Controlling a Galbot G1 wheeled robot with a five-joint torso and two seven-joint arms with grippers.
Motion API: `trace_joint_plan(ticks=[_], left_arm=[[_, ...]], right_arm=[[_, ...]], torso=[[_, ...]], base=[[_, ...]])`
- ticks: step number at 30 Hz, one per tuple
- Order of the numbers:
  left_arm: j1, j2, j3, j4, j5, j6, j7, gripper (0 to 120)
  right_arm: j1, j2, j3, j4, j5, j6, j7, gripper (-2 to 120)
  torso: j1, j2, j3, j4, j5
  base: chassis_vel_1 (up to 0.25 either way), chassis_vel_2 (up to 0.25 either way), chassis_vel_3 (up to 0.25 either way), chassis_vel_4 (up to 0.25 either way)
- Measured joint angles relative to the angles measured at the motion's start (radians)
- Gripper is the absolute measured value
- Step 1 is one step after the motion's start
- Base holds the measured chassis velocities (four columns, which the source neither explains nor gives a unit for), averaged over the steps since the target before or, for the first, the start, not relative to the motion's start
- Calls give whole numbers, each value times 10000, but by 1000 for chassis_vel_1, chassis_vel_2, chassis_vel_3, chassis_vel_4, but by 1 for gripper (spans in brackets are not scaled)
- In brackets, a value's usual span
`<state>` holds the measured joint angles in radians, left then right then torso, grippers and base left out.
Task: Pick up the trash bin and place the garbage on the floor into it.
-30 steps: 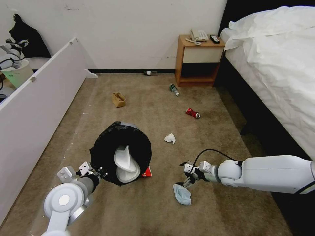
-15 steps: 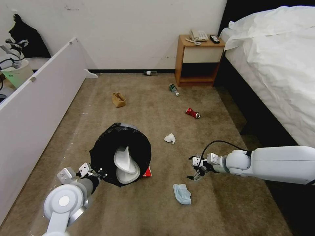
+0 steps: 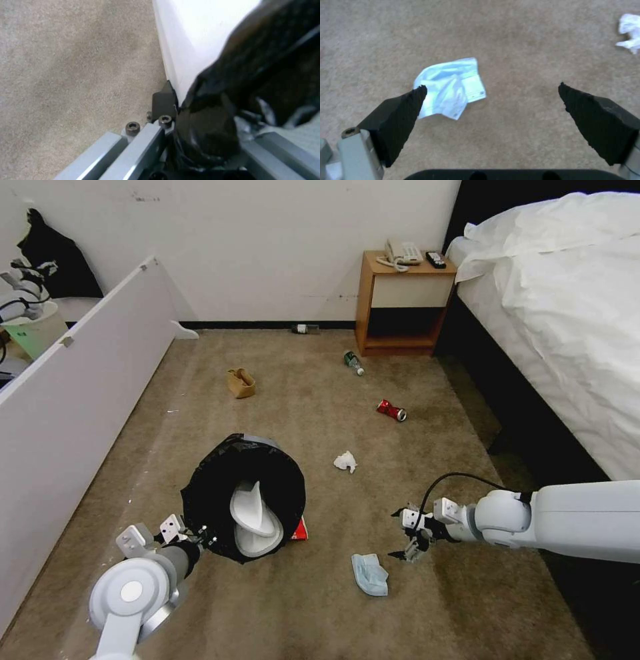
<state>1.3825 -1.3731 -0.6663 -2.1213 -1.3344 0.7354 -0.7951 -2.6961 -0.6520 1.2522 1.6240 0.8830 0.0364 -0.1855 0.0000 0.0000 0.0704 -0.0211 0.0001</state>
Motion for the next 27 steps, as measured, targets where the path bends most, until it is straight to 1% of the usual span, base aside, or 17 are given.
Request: trace_joint_plan(ticks=[6, 11, 21, 27], left_arm=[[8, 4, -63, -80, -14, 0, 1, 0], [43, -82, -37, -84, 49, 0, -1, 0], [88, -167, -34, 8, 143, 0, 24, 0], [85, -225, -15, 15, 157, 0, 28, 0]], right_arm=[[-26, -12, -127, -3, -120, 6, -73, 100], [-96, 32, -227, -21, -250, 32, -102, 100], [-403, -238, -177, -332, -414, 107, -160, 100], [-495, -291, -215, -382, -487, 133, -200, 100]], torso=[[0, 0, 0, 1, -1], [0, 0, 0, -3, -1], [0, 0, 0, 1, -1], [0, 0, 0, -1, -1]], base=[[0, 0, 0, 0], [0, 0, 0, 0], [0, 0, 0, 0], [0, 0, 0, 0]])
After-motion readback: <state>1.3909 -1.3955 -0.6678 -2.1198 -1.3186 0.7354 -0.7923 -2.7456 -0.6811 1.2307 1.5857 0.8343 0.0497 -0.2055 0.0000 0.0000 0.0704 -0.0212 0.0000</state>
